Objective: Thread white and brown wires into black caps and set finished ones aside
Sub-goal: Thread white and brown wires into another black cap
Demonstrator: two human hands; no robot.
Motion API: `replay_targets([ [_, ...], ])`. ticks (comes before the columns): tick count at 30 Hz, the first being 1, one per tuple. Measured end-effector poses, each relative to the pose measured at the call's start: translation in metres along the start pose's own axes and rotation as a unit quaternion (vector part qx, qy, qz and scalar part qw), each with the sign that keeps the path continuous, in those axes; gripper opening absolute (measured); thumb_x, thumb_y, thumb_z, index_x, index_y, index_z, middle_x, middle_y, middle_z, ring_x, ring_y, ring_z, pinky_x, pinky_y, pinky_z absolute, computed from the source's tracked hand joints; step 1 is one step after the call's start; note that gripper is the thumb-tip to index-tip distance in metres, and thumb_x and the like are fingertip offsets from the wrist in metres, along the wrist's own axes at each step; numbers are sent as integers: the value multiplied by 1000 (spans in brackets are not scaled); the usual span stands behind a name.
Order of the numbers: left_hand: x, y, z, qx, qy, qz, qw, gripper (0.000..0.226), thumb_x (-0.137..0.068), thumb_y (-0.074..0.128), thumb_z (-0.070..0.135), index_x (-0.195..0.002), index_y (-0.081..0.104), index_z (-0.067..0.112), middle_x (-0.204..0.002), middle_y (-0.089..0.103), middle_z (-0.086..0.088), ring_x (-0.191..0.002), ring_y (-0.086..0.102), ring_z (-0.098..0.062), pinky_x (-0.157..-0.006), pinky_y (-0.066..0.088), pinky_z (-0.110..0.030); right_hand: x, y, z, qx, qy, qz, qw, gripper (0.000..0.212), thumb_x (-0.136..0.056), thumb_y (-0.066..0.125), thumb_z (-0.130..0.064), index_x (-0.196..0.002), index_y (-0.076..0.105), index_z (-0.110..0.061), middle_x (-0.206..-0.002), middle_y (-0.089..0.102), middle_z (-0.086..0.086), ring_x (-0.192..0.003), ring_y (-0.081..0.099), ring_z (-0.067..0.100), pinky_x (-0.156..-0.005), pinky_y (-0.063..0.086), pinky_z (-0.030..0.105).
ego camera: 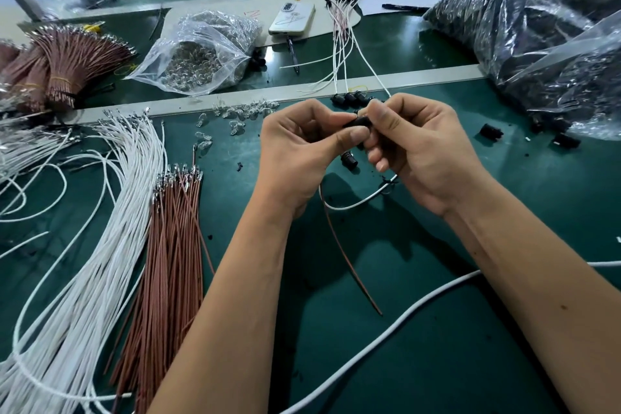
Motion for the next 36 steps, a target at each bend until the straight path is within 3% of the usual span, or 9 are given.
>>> replay_targets([
  [6,1,2,1,18,-9,-3,1000,21,-69,80,-8,-72,64,6,-78,76,-5,-73,72,-16,-80,60,-32,0,-2,11,-88,120,9,989,22,-80,71,-26,-86,65,-6,-61,63,0,-48,56,4,-44,45,10],
  [16,4,1,1,10,-6,-1,1000,23,-70,79,-13,-71,67,7,-77,75,-5,-71,71,-16,-79,60,-35,0,-4,16,-109,178,7,978,24,-75,74,-24,-88,64,-7,-61,62,0,-48,58,3,-44,49,9],
  [20,3,2,-3,-7,-18,25,1000,23,-72,80,-12,-71,63,5,-77,75,-6,-73,71,-18,-78,60,-34,-2,-7,19,-98,166,32,981,19,-77,75,-25,-83,66,-8,-62,61,0,-48,56,3,-43,48,9],
  [23,2,9,-5,-4,-27,67,997,27,-76,79,-10,-68,61,8,-77,75,-7,-71,71,-17,-74,60,-29,-4,-7,14,-80,80,62,992,18,-83,74,-27,-77,71,-11,-63,61,1,-48,52,6,-39,42,13],
  [25,1,10,-4,27,-27,95,995,28,-78,77,-11,-68,60,8,-75,74,-6,-67,69,-14,-69,57,-25,-4,-10,9,-13,-6,78,997,22,-92,72,-29,-80,72,-10,-65,61,5,-48,51,10,-38,40,18],
  [27,0,2,-3,82,-32,136,987,31,-77,77,-12,-67,57,10,-74,73,-6,-68,67,-14,-72,54,-26,-1,-10,4,145,-65,75,984,23,-99,69,-29,-83,70,-12,-68,63,7,-50,52,13,-39,42,23],
  [31,-1,-4,0,187,-42,164,967,33,-71,77,-6,-60,56,17,-80,68,-16,-80,62,-24,-87,49,-36,4,10,9,415,-102,-31,904,17,-95,74,-33,-86,72,-19,-75,71,-3,-63,65,26,-59,55,39],
  [34,-2,2,-3,193,-66,162,965,35,-81,72,-10,-65,51,13,-79,70,-14,-75,67,-18,-78,51,-29,7,21,13,407,-89,-72,906,12,-94,77,-20,-82,74,-18,-71,71,-6,-60,63,20,-61,52,37],
  [36,-2,4,-5,205,-78,169,961,31,-81,73,-8,-68,51,10,-83,69,-18,-74,67,-16,-86,52,-41,6,24,14,331,-60,-92,937,16,-96,73,-17,-81,73,-17,-63,65,-10,-55,54,10,-54,45,28],
])
Point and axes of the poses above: each hand's wrist, its own x-axis away from the middle knuckle, its own y-axis out of the palm, z = x × y, the point moved 6 cm from there along -x, towards the middle knuckle
